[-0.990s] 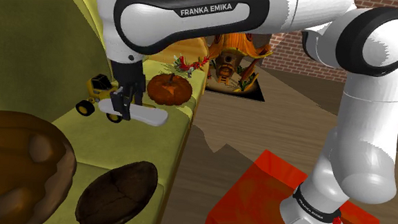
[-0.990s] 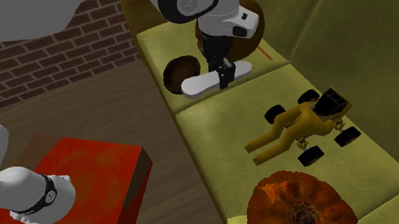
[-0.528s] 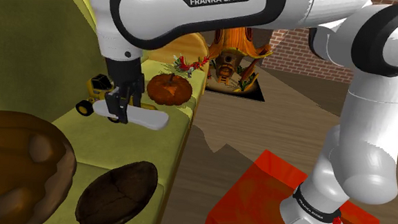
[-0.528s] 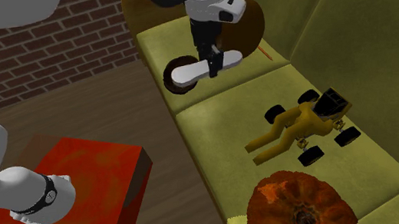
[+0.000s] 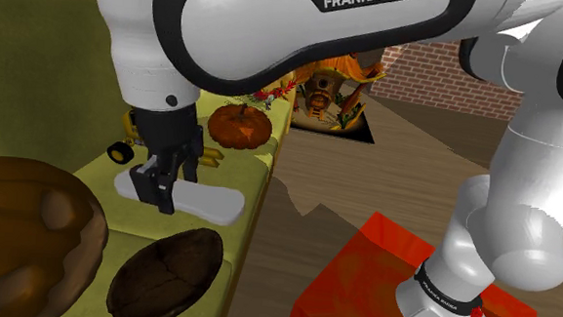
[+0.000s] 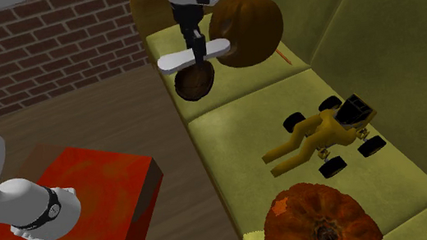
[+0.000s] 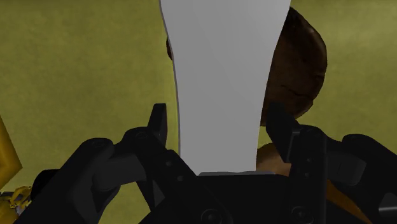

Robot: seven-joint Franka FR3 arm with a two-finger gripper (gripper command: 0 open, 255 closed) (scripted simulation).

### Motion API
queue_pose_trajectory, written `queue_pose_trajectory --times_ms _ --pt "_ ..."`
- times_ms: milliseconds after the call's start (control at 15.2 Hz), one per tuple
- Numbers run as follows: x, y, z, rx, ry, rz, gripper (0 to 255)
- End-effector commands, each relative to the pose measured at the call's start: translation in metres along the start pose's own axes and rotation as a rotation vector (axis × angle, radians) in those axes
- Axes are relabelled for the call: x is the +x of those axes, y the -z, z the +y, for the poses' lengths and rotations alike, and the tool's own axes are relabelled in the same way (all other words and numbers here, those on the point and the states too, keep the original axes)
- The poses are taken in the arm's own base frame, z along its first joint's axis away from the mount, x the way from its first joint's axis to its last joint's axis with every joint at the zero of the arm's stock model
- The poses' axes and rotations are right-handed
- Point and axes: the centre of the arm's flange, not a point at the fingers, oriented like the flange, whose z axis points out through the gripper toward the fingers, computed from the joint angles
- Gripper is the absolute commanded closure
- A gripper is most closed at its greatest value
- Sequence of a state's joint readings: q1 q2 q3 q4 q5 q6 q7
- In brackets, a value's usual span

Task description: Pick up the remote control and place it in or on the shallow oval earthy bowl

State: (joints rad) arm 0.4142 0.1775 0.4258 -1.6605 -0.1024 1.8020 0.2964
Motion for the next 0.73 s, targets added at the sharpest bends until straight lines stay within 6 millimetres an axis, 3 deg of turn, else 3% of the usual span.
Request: queue_pose_trajectory --times_ms 0,660 --pt "-0.011 0.001 -0.026 0.0 -0.001 0.0 255" --pt "-0.011 -0.052 -0.028 0.0 -0.001 0.0 255"
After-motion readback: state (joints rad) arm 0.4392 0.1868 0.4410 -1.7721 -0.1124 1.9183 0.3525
